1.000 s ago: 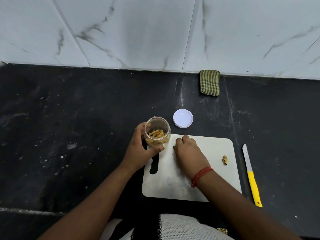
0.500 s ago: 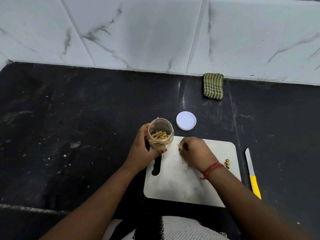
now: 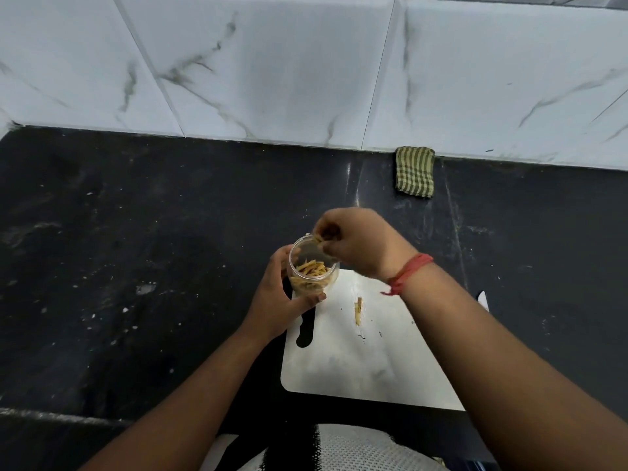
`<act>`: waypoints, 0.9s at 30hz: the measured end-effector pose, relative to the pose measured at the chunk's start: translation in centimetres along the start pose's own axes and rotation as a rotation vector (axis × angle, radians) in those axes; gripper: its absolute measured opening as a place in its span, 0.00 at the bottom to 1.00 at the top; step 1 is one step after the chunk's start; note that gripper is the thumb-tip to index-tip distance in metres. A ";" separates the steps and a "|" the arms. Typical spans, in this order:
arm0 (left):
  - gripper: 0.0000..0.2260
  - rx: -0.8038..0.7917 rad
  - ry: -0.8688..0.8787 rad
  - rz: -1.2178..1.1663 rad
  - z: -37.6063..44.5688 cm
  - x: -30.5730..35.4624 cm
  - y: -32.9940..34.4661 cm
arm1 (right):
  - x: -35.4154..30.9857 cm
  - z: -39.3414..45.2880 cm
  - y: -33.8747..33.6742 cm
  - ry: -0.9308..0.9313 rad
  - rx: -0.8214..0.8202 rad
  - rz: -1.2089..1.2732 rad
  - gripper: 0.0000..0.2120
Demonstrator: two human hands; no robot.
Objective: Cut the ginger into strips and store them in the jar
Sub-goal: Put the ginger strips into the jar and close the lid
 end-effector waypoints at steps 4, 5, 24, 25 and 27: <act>0.40 -0.015 -0.015 0.002 0.1 -0.2 0.1 | -2.2 1.0 2.5 -0.161 -0.115 -0.410 0.11; 0.40 -0.018 -0.017 -0.009 0.1 -0.3 0.1 | -2.5 1.0 2.9 -0.182 -0.137 -0.446 0.13; 0.39 0.018 0.012 -0.043 0.0 -0.3 -0.2 | 9.9 -4.7 8.5 0.204 -0.042 -0.245 0.13; 0.39 0.017 0.013 -0.043 0.0 -0.3 -0.1 | 9.8 -4.9 9.3 0.203 -0.030 -0.289 0.12; 0.39 0.017 0.017 -0.046 0.0 -0.3 -0.1 | 9.3 -5.0 10.4 0.179 0.008 -0.357 0.07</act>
Point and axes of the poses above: each hand's wrist, its own z-axis towards the middle knuckle, its own y-axis out of the palm, x = y × z, the point moved 6 cm from there along z, towards the middle knuckle, and after that the axes turned 6 degrees about -x, right-handed, at the moved point
